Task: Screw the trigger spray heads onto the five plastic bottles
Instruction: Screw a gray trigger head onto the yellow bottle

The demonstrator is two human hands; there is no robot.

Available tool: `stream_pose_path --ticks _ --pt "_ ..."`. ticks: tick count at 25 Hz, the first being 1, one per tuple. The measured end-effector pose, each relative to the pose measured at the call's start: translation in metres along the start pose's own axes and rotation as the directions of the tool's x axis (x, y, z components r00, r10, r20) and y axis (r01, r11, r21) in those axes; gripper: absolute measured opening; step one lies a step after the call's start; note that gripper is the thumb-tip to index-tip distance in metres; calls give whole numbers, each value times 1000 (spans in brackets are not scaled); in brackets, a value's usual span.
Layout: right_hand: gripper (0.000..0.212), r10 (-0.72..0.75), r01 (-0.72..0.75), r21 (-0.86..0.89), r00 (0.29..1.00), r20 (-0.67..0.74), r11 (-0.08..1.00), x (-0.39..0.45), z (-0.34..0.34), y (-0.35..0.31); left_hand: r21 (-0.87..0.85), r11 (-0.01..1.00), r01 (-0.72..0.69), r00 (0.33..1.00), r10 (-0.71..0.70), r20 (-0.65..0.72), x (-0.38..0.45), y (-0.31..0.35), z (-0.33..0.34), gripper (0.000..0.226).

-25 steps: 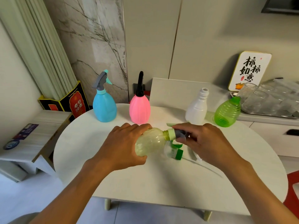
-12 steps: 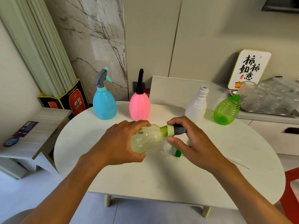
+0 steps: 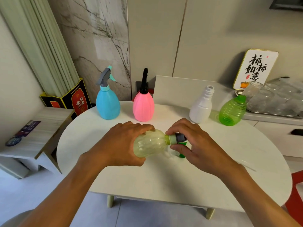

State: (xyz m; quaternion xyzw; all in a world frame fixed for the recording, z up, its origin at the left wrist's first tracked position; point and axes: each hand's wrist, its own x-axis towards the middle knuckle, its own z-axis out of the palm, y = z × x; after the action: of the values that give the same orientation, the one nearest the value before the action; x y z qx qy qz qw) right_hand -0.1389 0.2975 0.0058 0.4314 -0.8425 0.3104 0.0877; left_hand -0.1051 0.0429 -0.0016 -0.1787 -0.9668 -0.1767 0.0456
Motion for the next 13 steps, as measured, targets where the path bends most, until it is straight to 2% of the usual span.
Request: stream_pose_path --ticks 3,9,11,13 --pt "43 107 -104 113 994 -13 988 1 -2 -1 27 1000 -6 998 8 -64 0 0 1 87" --pt "36 206 -203 190 979 6 961 4 1 4 129 990 -65 993 76 -87 3 4 8 86" --pt "47 236 -238 275 971 38 932 4 1 4 141 989 -51 994 64 -93 4 4 8 86" --pt "58 237 -238 282 971 39 929 4 -2 5 125 991 -42 992 56 -110 6 5 7 87"
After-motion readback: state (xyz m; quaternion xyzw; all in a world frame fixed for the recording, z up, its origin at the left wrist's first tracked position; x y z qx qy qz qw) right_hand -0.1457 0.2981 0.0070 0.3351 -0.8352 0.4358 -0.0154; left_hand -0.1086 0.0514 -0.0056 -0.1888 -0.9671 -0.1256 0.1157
